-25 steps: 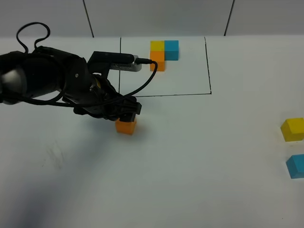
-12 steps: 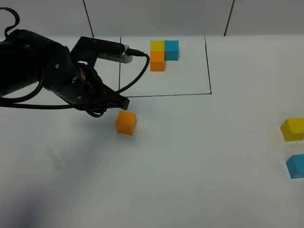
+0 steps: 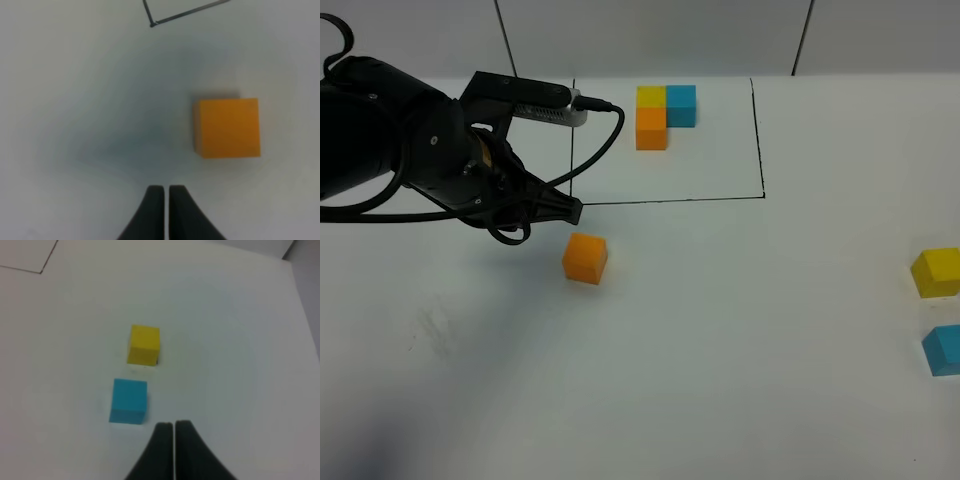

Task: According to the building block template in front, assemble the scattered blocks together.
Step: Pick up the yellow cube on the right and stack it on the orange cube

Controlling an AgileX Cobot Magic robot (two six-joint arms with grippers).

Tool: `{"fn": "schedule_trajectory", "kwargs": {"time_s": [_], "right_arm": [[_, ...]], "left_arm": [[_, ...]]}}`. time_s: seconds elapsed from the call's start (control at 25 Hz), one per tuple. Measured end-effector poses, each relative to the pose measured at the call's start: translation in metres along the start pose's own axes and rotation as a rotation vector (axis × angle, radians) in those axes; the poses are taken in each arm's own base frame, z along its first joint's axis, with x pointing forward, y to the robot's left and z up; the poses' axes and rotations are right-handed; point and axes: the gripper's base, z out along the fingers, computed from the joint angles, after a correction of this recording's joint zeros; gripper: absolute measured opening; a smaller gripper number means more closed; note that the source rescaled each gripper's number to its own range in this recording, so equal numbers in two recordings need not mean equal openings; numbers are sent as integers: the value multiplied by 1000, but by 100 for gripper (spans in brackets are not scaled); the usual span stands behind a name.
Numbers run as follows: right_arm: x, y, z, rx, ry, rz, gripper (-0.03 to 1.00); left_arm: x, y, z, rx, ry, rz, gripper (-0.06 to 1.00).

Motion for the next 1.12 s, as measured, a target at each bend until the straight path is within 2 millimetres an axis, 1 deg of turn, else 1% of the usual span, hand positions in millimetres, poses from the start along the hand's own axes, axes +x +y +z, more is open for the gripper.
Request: {"fn": "schedule_trajectory", "kwargs": {"time_s": [0.16, 0.28, 0.4, 0.6, 0.76, 0.88, 1.04, 1.12], "right_arm": [[0, 0, 0, 0, 0, 0, 1], [0, 0, 0, 0, 0, 0, 1], [0, 0, 0, 0, 0, 0, 1], [0, 0, 0, 0, 0, 0, 1], [0, 0, 0, 0, 0, 0, 1], [0, 0, 0, 0, 0, 0, 1], [0, 0, 0, 0, 0, 0, 1], [0, 0, 0, 0, 0, 0, 1]], "left_arm": [[1, 8, -2, -63, 12, -52, 0], [5, 14, -4, -79, 18, -71, 0], [10, 28, -7, -92, 19, -110, 0], [20, 54, -24, -117, 0, -184, 0], [36, 77, -37, -146, -4, -252, 0], [52, 94, -48, -175, 1, -309, 0], [77, 112, -63, -209, -2, -379, 0], [92, 120, -68, -227, 8, -418, 0]]}}
